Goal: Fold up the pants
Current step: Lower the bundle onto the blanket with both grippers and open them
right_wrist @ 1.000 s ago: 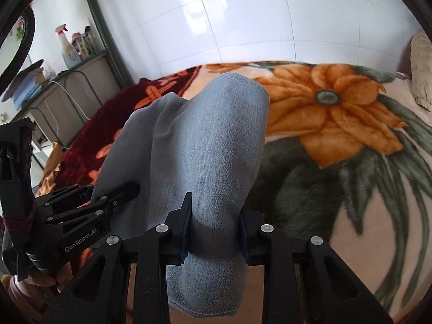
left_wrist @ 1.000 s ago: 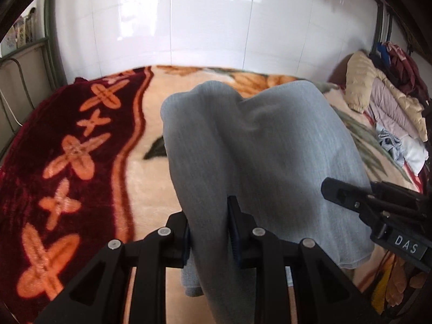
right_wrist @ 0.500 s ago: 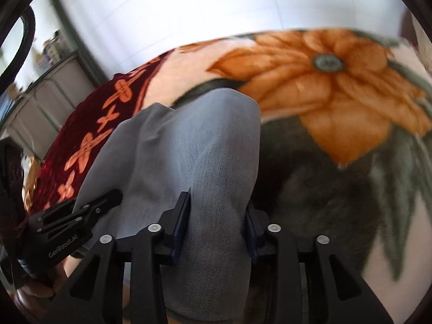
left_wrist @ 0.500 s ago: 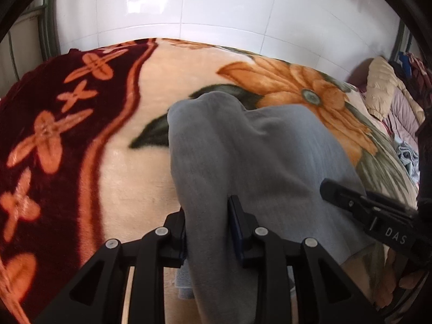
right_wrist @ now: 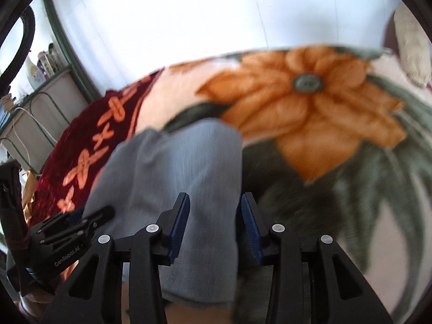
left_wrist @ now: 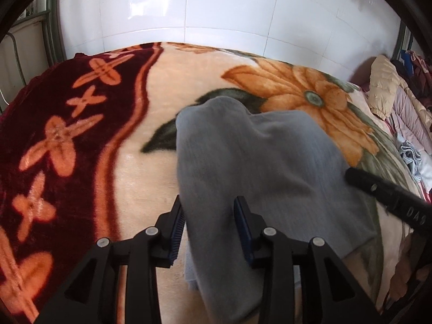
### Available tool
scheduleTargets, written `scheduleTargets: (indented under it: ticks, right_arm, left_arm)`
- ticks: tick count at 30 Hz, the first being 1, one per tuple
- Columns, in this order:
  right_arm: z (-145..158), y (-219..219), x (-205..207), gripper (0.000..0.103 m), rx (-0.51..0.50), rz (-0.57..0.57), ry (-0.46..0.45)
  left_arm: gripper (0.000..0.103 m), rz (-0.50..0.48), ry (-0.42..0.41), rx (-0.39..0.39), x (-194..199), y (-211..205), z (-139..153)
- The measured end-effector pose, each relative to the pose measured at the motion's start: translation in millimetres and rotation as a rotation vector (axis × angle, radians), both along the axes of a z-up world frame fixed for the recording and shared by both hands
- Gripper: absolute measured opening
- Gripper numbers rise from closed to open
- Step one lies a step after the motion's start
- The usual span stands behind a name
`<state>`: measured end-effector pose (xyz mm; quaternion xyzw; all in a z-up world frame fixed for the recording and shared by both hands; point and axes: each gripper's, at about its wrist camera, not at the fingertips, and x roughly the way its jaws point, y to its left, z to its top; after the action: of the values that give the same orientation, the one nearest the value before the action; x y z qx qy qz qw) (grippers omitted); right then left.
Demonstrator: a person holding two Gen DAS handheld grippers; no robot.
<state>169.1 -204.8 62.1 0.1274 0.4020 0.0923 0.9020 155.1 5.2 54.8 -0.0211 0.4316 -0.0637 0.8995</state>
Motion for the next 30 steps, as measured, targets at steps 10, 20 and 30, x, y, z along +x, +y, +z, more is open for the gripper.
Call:
scheduleTargets:
  ticks: [10,20,30]
  right_arm:
    - [-16,14,-19,0.012,0.039,0.08,0.131]
    - [-3,20,-35,0.011,-0.04,0.106,0.116]
    - [-10,30,-60,0.035,-0.074,0.117,0.141]
  left_arm:
    - [0.043,-0.007,0.089,0.057,-20,3,-4]
    - [0.06,0.058,0.106,0.044,-31,18,5]
    - [0.073,0.047,0.169,0.013,-68,-2,5]
